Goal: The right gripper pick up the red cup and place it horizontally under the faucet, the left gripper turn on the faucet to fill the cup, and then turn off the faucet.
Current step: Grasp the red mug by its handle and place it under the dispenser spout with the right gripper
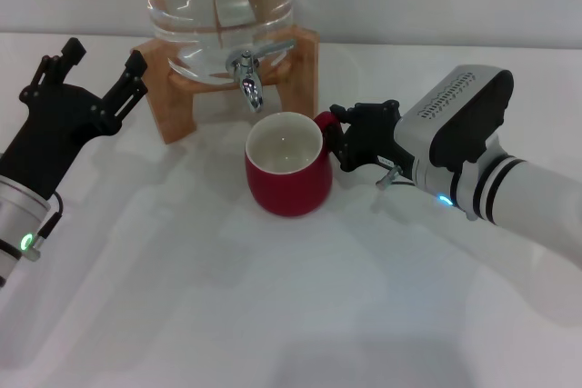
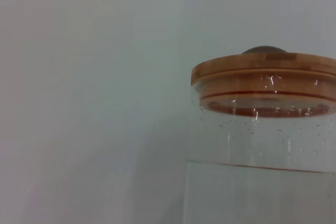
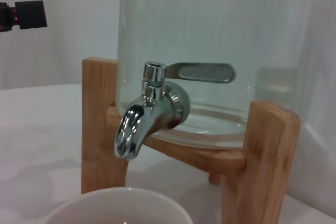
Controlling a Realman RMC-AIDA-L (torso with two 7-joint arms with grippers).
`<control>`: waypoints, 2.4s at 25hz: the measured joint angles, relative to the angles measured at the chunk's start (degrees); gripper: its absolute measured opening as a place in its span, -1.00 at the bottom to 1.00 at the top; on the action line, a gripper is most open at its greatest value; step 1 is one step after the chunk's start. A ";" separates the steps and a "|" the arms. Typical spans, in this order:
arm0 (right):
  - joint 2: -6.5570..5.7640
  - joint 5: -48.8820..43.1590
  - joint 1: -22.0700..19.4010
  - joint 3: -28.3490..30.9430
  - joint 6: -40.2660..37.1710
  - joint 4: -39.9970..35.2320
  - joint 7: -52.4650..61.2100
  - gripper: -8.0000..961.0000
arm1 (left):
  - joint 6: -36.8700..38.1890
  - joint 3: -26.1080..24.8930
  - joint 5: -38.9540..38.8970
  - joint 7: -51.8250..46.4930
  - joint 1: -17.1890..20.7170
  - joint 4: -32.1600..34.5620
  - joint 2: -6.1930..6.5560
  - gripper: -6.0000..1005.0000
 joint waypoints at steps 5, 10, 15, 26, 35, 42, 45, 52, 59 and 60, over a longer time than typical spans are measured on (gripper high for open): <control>0.00 0.03 0.64 0.12 0.52 -0.01 0.45 -0.58 | -0.04 0.00 0.00 0.00 0.00 -0.01 0.00 0.75; 0.00 0.04 1.22 0.27 1.26 -0.01 0.81 -0.58 | -0.07 0.00 0.00 0.00 0.00 -0.02 0.00 0.75; 0.00 0.04 1.26 0.57 1.48 0.00 0.90 -0.58 | -0.07 0.00 0.00 0.00 0.00 -0.01 0.00 0.75; 0.00 0.03 0.85 1.04 1.65 0.07 0.95 -0.58 | -0.07 0.00 0.00 0.00 0.00 -0.02 0.01 0.75; 0.00 0.08 0.41 2.30 2.43 0.07 2.24 -0.58 | -0.07 0.00 0.00 0.00 0.00 -0.04 0.01 0.75; 0.00 0.12 0.28 2.74 3.09 0.79 3.84 -0.58 | -0.07 -0.01 0.00 0.00 0.00 -0.19 0.00 0.75; 0.00 0.19 0.05 3.08 3.51 1.38 4.05 -0.58 | -0.06 0.00 0.00 0.00 0.00 -0.22 0.01 0.75; 0.00 0.86 -0.09 3.22 3.68 1.84 5.31 -0.58 | 0.01 0.00 0.00 0.00 0.00 -0.37 0.00 0.75; 0.00 1.00 -0.24 3.57 3.42 2.36 5.38 -0.57 | 0.02 0.00 0.08 0.00 0.00 -0.71 0.01 0.75; 0.00 1.00 -0.24 3.57 3.41 2.42 5.39 -0.57 | 0.03 0.00 0.09 0.00 0.00 -0.72 0.01 0.75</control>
